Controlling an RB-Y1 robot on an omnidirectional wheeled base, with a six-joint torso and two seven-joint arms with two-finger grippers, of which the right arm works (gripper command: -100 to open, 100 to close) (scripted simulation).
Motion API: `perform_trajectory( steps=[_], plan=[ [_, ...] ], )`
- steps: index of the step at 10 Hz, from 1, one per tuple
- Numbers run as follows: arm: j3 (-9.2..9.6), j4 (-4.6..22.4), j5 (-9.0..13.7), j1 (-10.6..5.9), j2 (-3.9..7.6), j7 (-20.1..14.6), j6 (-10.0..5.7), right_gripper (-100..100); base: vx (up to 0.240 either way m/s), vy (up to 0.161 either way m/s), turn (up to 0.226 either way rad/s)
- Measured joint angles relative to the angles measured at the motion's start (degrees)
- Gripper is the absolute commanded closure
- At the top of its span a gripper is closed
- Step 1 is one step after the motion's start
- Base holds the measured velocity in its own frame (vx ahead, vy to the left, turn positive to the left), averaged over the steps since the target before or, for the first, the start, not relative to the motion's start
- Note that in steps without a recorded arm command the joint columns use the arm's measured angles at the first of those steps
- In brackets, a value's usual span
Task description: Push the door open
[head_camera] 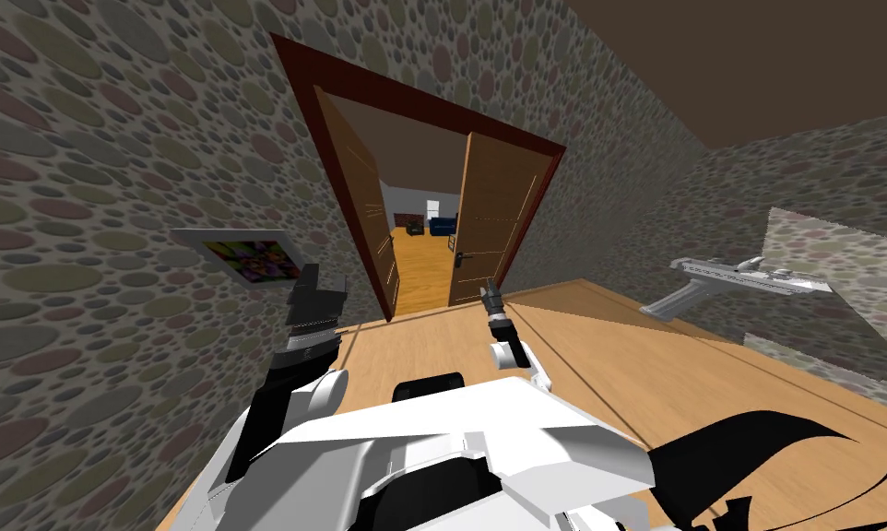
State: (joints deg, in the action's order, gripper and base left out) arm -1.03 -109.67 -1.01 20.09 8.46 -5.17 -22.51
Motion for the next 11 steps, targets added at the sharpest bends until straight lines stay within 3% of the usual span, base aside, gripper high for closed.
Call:
perform_trajectory(
  steps=[6, 11],
  plan=[
    [0.8, 10.91, 3.22, -4.78, 4.21, -2.18, -1.76, -100, 0.094, -0.049, 0.081],
    [1.4, 18.28, 5.46, -8.45, 7.01, -3.65, -2.34, -100, 0.075, -0.044, 0.07]
  ],
)
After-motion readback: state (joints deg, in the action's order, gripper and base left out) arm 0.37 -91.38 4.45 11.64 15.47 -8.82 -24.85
